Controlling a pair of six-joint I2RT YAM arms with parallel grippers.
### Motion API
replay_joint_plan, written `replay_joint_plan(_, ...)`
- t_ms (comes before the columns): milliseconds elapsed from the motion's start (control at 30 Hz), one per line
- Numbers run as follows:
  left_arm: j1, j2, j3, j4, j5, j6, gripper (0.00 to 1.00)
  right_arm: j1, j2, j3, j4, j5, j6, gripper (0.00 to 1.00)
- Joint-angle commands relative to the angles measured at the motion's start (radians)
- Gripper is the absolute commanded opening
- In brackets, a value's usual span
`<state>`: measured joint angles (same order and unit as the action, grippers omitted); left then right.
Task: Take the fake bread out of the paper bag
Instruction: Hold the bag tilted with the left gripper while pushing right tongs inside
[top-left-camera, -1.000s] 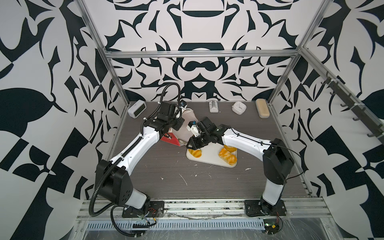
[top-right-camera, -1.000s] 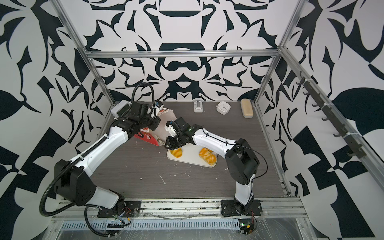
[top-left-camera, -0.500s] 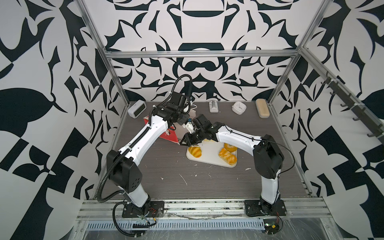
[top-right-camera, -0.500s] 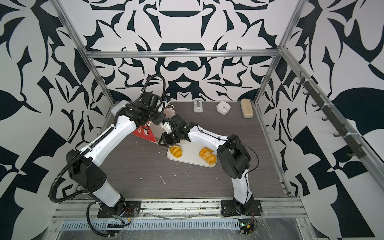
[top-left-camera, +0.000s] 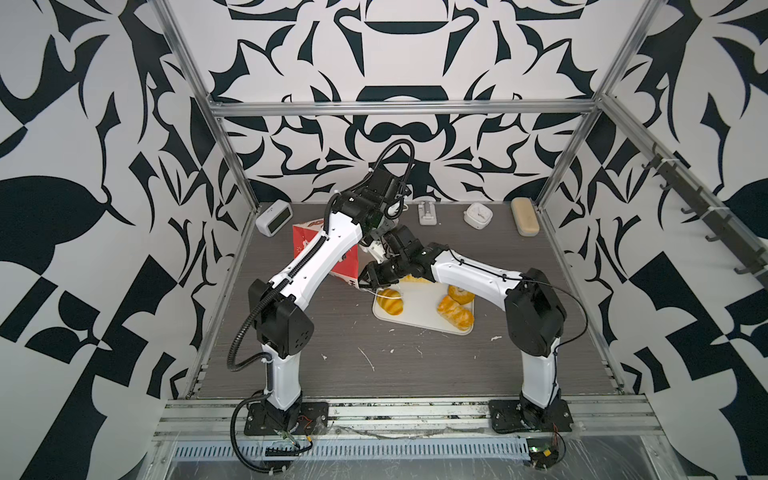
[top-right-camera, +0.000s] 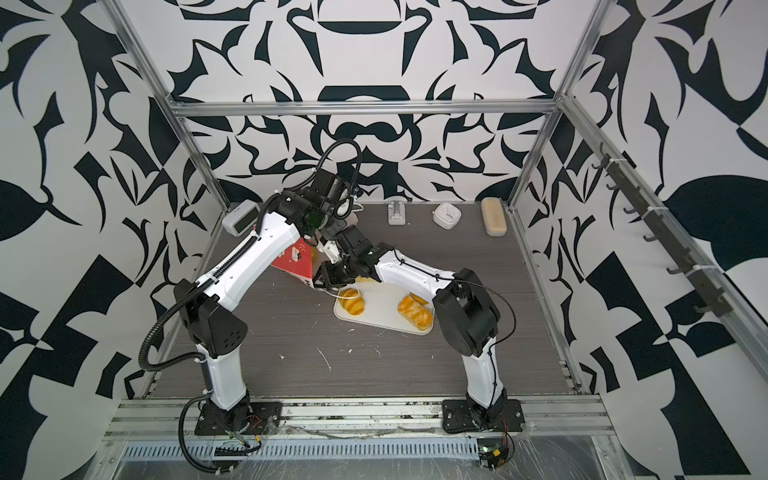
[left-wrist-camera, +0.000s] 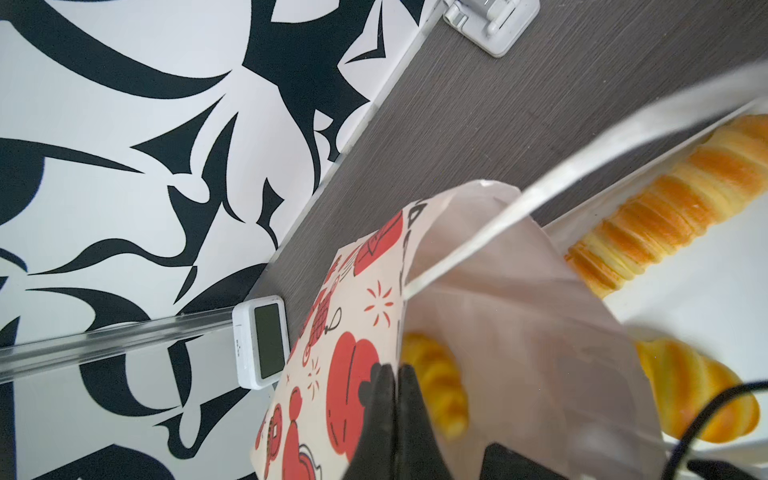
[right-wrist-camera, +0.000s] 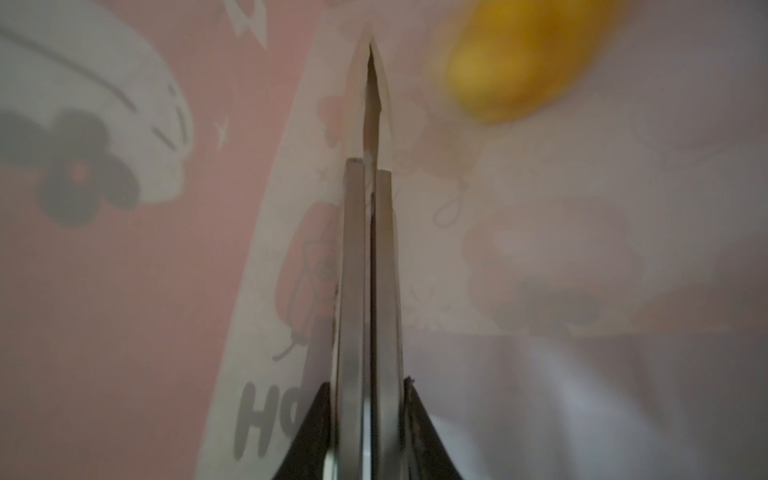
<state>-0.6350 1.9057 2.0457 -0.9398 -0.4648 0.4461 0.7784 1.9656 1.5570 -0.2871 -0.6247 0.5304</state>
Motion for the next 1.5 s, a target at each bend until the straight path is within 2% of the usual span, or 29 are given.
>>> replay_joint_plan(0, -0.028, -0.026, -0.032, -0.026, 0.0, 0.012, 0.0, 0.002, -0.02, 0.028, 0.056, -0.022, 0.003, 0.27)
replay_joint_plan(233, -0.019, -0.144, -0.249, 0.107, -0.02, -0.013, 0.0, -0.007, -0.052, -0.011, 0.013, 0.039, -0.025, 0.26)
replay_joint_plan(433, 0.001, -0.325, -0.557, 0.348, -0.016, -0.006, 0.0, -0.013, -0.11, -0.086, -0.002, 0.088, -0.047, 0.26)
replay_joint_plan(533, 0.003, -0.41, -0.696, 0.453, -0.004, 0.0, 0.0, -0.013, -0.134, -0.098, -0.043, 0.13, -0.081, 0.25)
replay_joint_plan(700, 0.003, -0.501, -0.832, 0.523, 0.023, -0.007, 0.0, -0.012, -0.182, -0.111, -0.109, 0.203, -0.154, 0.25)
replay_joint_plan(933, 0.003, -0.577, -0.922, 0.564, 0.07, -0.029, 0.0, -0.013, -0.237, -0.116, -0.194, 0.315, -0.245, 0.25)
replay_joint_plan(1133, 0.003, -0.607, -0.965, 0.577, 0.116, -0.063, 0.0, -0.013, -0.23, -0.103, -0.212, 0.337, -0.258, 0.26)
replay_joint_plan(1467, 0.003, -0.613, -0.986, 0.587, 0.123, -0.073, 0.0, -0.013, -0.239, -0.121, -0.149, 0.366, -0.229, 0.4)
